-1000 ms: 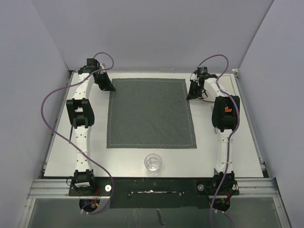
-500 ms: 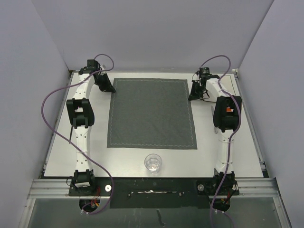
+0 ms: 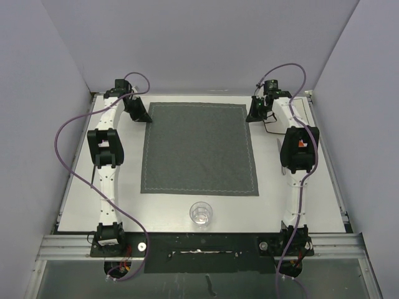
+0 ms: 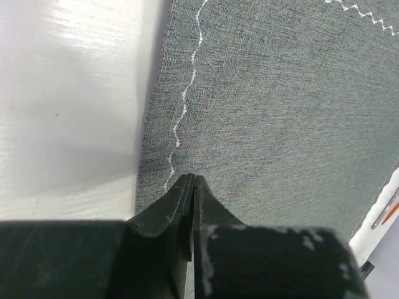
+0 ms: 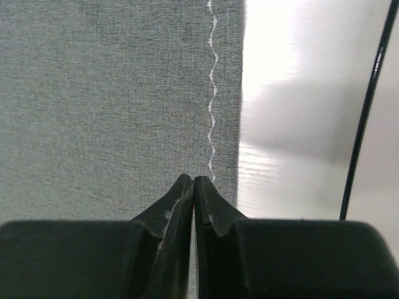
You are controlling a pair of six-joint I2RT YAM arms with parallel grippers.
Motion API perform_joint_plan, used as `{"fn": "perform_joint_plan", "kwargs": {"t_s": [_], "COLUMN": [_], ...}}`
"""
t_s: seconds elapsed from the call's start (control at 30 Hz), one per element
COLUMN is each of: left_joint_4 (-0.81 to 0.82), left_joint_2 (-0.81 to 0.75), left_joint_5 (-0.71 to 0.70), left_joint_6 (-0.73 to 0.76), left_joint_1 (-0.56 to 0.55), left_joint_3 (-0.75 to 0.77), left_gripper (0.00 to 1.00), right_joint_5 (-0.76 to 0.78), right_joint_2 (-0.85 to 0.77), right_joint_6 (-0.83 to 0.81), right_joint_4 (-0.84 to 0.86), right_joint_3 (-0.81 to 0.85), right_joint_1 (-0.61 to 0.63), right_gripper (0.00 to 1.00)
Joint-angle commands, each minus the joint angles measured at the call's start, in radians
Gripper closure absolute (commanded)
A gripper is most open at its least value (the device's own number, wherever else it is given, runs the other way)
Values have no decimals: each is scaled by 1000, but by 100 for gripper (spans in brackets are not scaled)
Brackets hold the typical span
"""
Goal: Set the dinner table for one person
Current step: Flatten out the napkin at the center of the board.
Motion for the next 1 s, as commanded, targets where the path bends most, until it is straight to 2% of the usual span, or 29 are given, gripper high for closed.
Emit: {"fn": "perform_joint_plan", "kwargs": {"t_s": [0.0, 0.2, 0.3, 0.33, 0.43, 0.47, 0.53, 0.57, 0.6, 0.73, 0.77, 0.87, 0.97], "left_joint_4": [52, 160, 155, 148, 149, 159, 184, 200, 217, 311, 346, 402, 384], "left_joint_2": [-145, -334, -414, -439, -541, -586, -699, -751, -803, -1020, -1068, -1201, -1292], "left_joint_5": [27, 33, 48, 61, 98, 108, 116, 113, 109, 105, 107, 105, 58], "left_joint_6": [-1, -28, -38, -40, -39, -36, -21, -14, -8, -29, -42, -72, -63], "left_joint_1": [0, 1, 0, -1, -21, -34, -69, -91, -112, -171, -180, -214, -278], "left_joint_3": [2, -99, -108, -111, -189, -234, -339, -404, -465, -755, -825, -1026, -1154], "left_gripper": [97, 94, 94, 94, 89, 83, 60, 47, 37, 8, 3, 2, 2], "right_joint_5": [-62, -25, -3, 6, 41, 53, 56, 51, 45, -33, -69, -170, -295], "right_joint_2": [-118, -324, -454, -505, -670, -725, -839, -884, -928, -1030, -1043, -1085, -1155], "right_joint_6": [-12, 7, 16, 18, 6, 1, -1, 3, 7, 47, 63, 135, 222], "right_joint_4": [57, 135, 176, 188, 237, 252, 274, 283, 290, 267, 251, 240, 304], "right_joint_3": [-35, -162, -245, -277, -386, -423, -489, -520, -555, -678, -702, -805, -927], "right_joint_1": [-8, -26, -47, -55, -69, -72, -86, -96, -109, -189, -215, -308, -403], "right_gripper": [95, 94, 89, 85, 59, 47, 21, 12, 8, 5, 5, 5, 9]}}
